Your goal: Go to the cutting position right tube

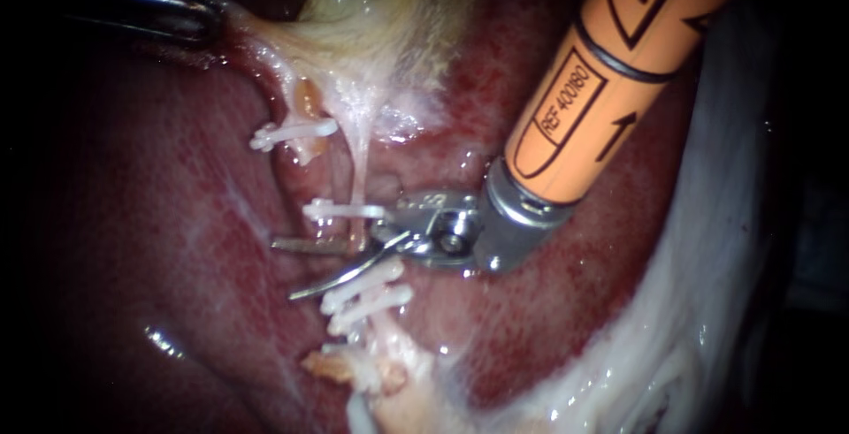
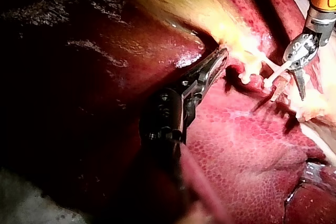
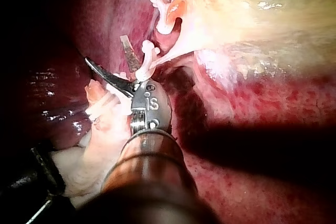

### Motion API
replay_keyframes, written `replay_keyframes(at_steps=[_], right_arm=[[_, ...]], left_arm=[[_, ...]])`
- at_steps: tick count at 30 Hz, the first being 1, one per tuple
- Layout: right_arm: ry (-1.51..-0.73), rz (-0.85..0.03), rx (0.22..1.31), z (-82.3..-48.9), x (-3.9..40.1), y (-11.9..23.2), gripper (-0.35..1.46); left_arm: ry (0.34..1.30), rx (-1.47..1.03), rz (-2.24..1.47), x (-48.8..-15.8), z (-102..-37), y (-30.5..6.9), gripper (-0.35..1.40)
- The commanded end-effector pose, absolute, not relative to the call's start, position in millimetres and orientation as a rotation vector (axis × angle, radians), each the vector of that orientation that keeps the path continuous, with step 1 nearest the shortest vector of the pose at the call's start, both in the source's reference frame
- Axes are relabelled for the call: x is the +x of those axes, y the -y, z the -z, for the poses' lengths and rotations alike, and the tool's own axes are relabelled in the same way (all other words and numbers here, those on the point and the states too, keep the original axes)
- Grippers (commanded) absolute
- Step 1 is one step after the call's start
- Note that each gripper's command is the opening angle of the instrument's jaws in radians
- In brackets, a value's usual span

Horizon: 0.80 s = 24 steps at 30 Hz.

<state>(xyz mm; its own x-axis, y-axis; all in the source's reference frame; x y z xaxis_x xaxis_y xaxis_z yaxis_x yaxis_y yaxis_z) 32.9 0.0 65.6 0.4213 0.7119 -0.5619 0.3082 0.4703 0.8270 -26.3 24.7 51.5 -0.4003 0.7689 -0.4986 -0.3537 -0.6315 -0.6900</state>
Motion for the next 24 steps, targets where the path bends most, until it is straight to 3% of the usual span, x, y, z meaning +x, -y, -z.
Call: replay_keyframes(at_steps=[1,10,24], right_arm=[[-1.16,-0.336,1.097,-65.6,33.0,0.0,1.27],[-1.16,-0.339,1.098,-65.1,33.3,0.0,1.32],[-1.198,-0.355,1.139,-59.3,32.4,-1.2,1.33]], left_arm=[[0.639,-1.088,-2.07,-26.3,-51.6,-24.7,-0.35],[0.639,-1.088,-2.07,-26.4,-51.5,-24.7,-0.35],[0.639,-1.088,-2.07,-26.3,-51.5,-24.6,-0.35]])
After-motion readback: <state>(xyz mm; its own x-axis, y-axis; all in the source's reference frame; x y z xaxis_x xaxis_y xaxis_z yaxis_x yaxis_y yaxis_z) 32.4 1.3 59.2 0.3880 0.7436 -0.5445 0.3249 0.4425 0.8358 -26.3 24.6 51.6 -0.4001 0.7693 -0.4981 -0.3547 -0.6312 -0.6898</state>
